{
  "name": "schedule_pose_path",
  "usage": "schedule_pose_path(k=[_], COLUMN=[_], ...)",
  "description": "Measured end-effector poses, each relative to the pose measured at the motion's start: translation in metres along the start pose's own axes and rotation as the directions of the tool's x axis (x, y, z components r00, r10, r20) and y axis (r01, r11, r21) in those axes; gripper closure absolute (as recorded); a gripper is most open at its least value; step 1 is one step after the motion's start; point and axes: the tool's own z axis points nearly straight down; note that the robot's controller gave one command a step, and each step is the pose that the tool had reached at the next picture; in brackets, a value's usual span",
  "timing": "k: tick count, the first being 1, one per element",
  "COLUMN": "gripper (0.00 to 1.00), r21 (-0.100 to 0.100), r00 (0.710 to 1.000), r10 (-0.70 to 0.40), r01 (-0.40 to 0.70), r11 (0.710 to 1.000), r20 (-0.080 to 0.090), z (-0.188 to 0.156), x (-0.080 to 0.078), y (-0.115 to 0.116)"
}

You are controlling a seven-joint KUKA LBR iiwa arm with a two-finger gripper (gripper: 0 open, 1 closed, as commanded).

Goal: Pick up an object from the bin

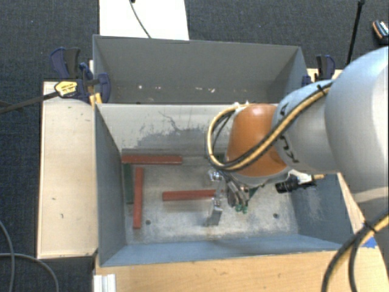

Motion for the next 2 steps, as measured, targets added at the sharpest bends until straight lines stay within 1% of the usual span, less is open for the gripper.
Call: schedule_pose_path(k=[1,2], gripper=[1.00,1.00], r21=[-0.001,-0.002], r00=[1.000,1.000], r10=[0.003,0.026], r01=[-0.003,-0.026], r11=[1.000,1.000], r20=[0.008,0.017], z=[-0.004,-0.129], x=[-0.003,-0.030], y=[-0.001,-0.019])
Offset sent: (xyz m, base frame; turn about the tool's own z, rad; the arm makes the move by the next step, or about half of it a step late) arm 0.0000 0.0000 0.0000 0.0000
